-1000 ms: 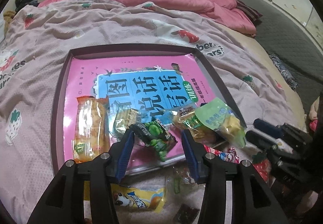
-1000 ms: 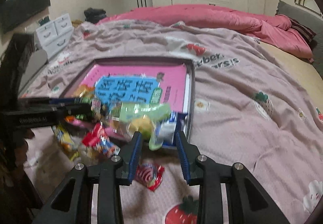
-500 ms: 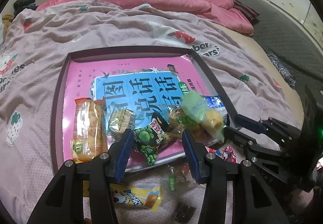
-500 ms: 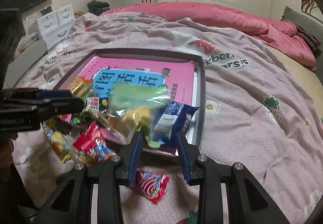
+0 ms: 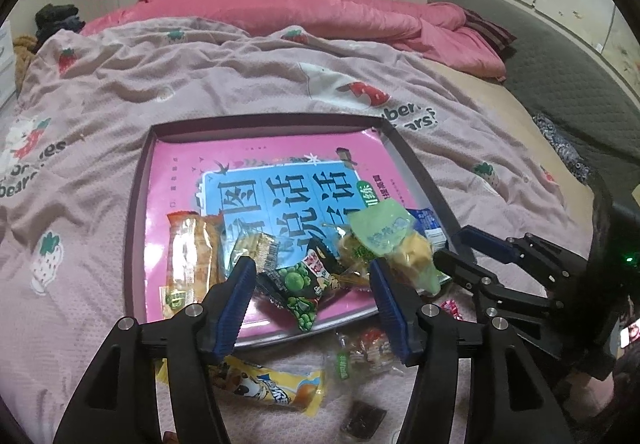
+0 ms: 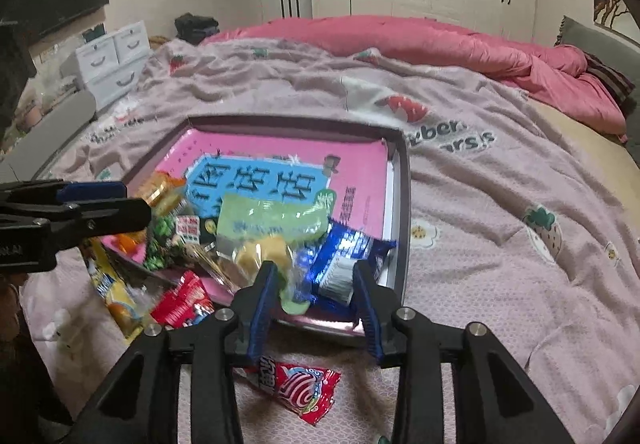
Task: Organize snacks
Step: 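Withdraw both open tools from the tray back toward the remaining snacks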
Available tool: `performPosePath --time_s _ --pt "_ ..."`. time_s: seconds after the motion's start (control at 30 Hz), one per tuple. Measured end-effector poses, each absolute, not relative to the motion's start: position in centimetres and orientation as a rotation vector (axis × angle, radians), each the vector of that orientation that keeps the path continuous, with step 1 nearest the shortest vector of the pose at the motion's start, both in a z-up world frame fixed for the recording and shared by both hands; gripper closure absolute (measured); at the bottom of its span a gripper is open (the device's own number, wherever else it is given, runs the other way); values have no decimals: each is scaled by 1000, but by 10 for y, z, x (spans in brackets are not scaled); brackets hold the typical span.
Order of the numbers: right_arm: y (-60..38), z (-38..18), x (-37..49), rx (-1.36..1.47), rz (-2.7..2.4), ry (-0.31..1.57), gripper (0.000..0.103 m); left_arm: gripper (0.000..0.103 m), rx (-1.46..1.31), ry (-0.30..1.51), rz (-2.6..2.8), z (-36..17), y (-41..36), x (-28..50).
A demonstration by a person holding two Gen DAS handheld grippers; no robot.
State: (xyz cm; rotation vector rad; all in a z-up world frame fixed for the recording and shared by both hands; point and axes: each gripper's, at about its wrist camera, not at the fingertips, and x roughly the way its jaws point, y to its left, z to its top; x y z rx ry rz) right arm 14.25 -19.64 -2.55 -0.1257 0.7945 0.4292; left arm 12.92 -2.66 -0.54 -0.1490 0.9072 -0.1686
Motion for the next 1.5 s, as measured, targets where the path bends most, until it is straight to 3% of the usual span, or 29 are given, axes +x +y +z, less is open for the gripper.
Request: performPosePath --time_s 0.43,1.4,1.5 --pt "-199 3 124 -81 489 668 49 35 -139 860 -152 17 -21 117" --pt "-198 20 89 -83 498 624 41 35 -147 819 -95 43 20 83" --pt "-197 19 85 -87 496 632 36 35 -146 821 -101 43 20 78"
